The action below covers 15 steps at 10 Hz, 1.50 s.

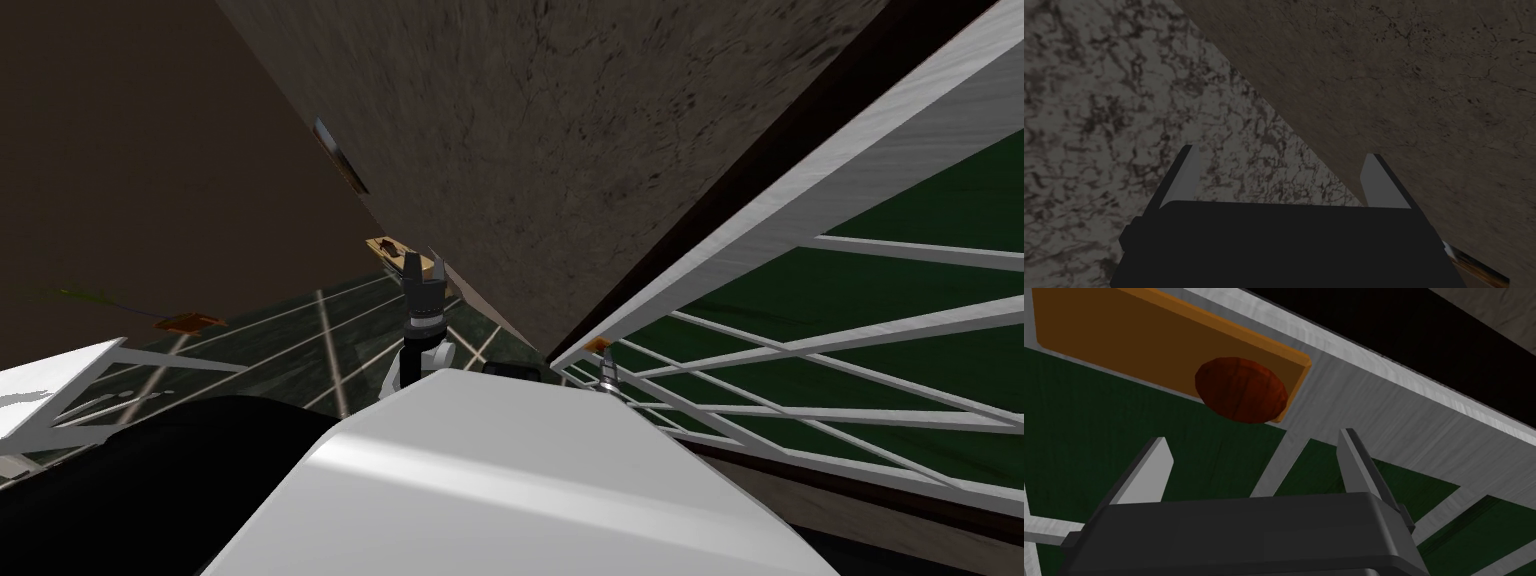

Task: Pull the door open

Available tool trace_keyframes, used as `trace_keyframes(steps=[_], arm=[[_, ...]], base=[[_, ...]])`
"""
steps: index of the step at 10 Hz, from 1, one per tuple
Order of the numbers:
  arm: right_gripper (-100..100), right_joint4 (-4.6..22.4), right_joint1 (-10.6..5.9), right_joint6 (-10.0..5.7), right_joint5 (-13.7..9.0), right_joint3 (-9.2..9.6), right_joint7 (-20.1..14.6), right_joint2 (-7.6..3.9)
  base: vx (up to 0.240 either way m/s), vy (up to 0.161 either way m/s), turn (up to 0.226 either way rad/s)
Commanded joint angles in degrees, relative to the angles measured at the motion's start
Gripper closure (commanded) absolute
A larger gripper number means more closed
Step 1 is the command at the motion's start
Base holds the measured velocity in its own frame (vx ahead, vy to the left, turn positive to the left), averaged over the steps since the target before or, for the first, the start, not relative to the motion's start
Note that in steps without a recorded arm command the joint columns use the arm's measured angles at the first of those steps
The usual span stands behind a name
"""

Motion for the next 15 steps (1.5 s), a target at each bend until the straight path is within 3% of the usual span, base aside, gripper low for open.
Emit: trace_keyframes(steps=[1, 15], arm=[[-100, 0.5, -0.17, -0.3, 1.1, -0.41, 2.9, -0.18], [-100, 4.0, -1.27, -2.08, 7.9, -2.99, 22.2, -1.29]], base=[[-0.007, 0.036, -0.066], [-0.008, 0.031, -0.045]])
